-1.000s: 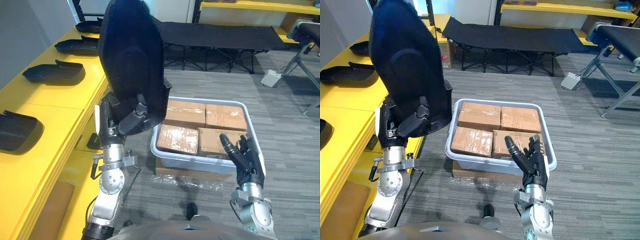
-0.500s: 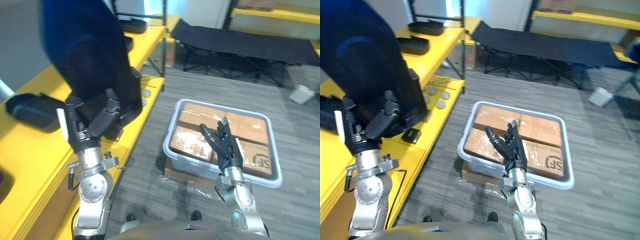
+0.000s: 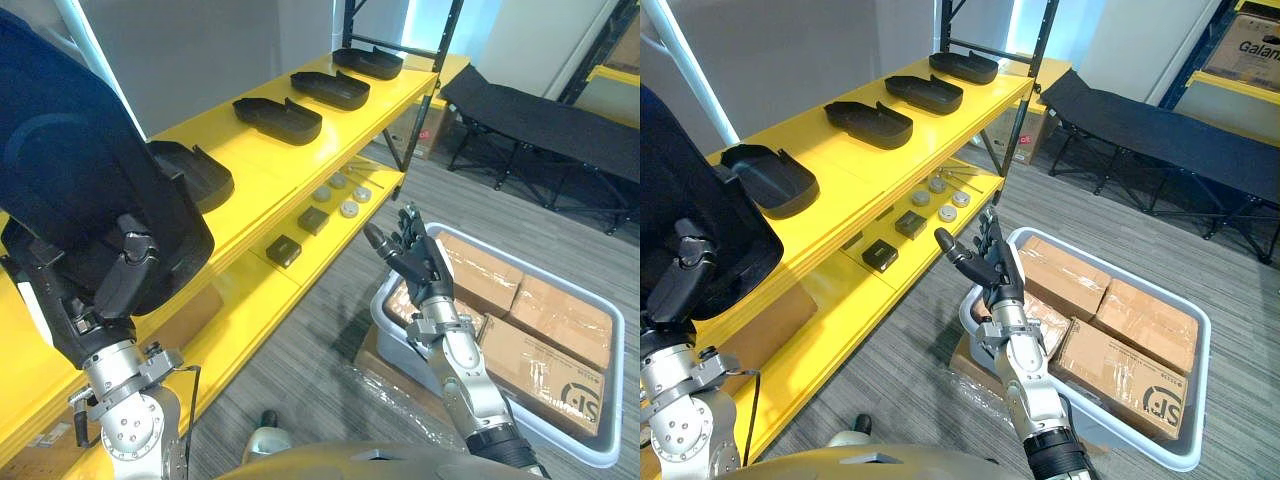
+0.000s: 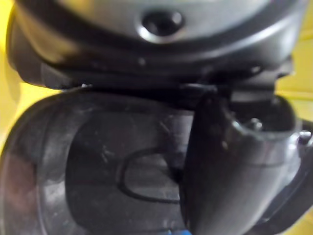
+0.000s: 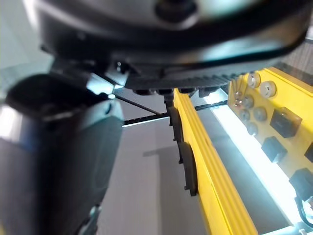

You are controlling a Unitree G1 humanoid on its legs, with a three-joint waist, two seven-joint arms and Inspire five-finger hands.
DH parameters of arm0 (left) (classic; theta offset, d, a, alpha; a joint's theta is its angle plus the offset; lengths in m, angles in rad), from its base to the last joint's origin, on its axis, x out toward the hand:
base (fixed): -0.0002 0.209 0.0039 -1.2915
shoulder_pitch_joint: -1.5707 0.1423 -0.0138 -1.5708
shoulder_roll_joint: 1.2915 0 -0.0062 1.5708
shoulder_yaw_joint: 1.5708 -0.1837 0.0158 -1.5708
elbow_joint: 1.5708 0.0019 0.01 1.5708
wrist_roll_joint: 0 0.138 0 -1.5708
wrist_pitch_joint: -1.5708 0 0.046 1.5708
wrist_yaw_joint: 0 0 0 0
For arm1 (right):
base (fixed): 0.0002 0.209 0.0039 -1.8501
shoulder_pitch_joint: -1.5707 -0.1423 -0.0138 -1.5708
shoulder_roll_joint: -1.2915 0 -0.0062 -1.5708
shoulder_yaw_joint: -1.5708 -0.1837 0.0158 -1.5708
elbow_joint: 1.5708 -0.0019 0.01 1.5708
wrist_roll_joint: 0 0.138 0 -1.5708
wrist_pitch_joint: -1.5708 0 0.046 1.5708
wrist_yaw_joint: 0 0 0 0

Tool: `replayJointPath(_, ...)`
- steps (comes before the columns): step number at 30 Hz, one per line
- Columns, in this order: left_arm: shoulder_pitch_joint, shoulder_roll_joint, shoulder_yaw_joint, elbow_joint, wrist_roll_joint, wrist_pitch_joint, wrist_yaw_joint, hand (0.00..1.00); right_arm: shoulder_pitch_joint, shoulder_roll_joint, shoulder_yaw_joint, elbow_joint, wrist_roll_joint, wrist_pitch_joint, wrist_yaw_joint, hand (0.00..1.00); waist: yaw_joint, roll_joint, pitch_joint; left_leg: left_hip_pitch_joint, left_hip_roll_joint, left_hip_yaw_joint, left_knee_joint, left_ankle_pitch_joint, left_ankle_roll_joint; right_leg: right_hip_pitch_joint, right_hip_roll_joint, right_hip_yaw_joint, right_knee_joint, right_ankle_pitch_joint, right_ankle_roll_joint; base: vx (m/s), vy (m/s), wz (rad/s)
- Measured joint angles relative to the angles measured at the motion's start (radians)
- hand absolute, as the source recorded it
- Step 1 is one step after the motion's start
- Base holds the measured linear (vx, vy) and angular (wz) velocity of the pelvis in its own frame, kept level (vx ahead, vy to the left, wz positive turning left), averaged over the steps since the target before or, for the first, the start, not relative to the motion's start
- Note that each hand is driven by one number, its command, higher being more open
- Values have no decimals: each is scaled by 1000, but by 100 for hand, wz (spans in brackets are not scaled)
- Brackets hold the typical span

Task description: Walk over and take three plastic housings, then place them on the shelf

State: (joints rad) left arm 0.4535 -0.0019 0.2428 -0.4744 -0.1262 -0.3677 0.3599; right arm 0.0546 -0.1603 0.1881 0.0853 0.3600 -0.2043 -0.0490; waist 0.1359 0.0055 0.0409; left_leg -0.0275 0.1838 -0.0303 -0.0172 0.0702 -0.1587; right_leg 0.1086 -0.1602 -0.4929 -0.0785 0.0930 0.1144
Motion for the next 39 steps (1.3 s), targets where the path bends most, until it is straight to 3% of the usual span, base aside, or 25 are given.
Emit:
replayJointPath(4, 15, -1, 12, 0, 23, 0, -19, 0, 23, 0, -1, 4, 2, 24, 14, 100, -7, 4, 1, -24, -1, 12, 20, -4, 17, 8, -2, -25, 0, -2, -3, 0, 0, 12)
replayJointPath(5, 13, -1, 12, 0, 23, 1, -27, 0, 30, 0, -3, 4, 2, 25, 18, 100, -10, 3, 1, -35, -2, 26, 26, 0, 33, 11, -5, -42, 1, -4, -3, -6, 0, 73)
replayJointPath(6, 7, 1, 11, 0, 26, 3, -50, 0, 48, 0, -12, 4, 0, 27, 22, 100, -25, 1, 2, -62, 2, 86, 46, 7, 77, 24, -15, -86, 1, -9, 2, 3, 8, 110)
replayJointPath(7, -1, 0, 8, 2, 44, 3, -68, 0, 66, -2, -25, 4, -3, 37, 22, 100, -35, 8, 7, -73, 11, 150, 61, 22, 95, 40, -28, -131, 17, -14, 16, 38, 39, 113)
replayJointPath(10, -11, 0, 7, 3, 48, 2, -85, 0, 77, -12, -45, 22, -120, 50, 19, 100, -19, 23, 18, -65, -12, 159, 38, 51, 59, 46, -65, -161, 66, -40, 36, 41, 100, 57)
replayJointPath(14, -22, 5, 4, 3, 35, 2, -104, 0, 78, -4, -51, 19, -113, 50, 37, 100, -20, 8, 29, -61, -37, 160, 13, 49, 63, 25, -109, -159, 139, -91, 48, 0, 59, 19)
replayJointPath(16, -48, 34, -2, 7, 10, 2, -144, 0, 82, 7, -80, 16, -117, 46, 36, 100, -43, -5, 42, -70, -55, 132, 15, 52, 68, -15, -121, -63, 240, -173, 53, -34, 9, 49)
replayJointPath(20, -135, 104, -84, 77, -24, 3, -204, 0, 163, 8, -169, -32, -116, 24, 11, 100, -100, -8, 59, -75, -118, 5, -3, 87, 84, -38, -79, 171, 362, -321, 29, -16, -85, 95)
replayJointPath(23, -142, 105, -135, 92, -28, 5, -211, 0, 190, 7, -207, -54, -117, 10, 42, 100, -113, 9, 71, -93, -119, -31, -3, 119, 75, -31, -69, 137, 376, -333, 26, 11, -80, 56)
replayJointPath(29, -141, 98, -155, 93, -25, 22, -169, 0, 179, 4, -194, -68, -113, -38, 112, 100, -109, 27, 97, -84, -96, -34, 29, 120, 73, 2, -40, 116, 381, -348, 3, -69, -70, 14)
replayJointPath(34, -123, 94, -142, 92, -26, 21, -160, 0, 168, 5, -176, -122, -106, -81, 95, 100, -85, 32, 118, -105, -92, -20, 59, 90, 80, -1, -47, 102, 412, -386, 2, -115, -12, 15)
replayJointPath(38, -123, 86, -68, 76, -31, 18, -172, 0, 119, 9, -181, -144, -183, -110, 6, 100, -76, 3, 132, -152, -136, 1, 146, 49, 100, 15, -92, 86, 407, -400, 18, 61, 120, 29)
replayJointPath(39, -124, 87, -41, 59, -37, 14, -181, 0, 107, 10, -193, -149, -195, -115, -29, 100, -68, -23, 128, -170, -167, 7, 189, 13, 111, 26, -114, 90, 398, -411, 20, 155, 153, 35)
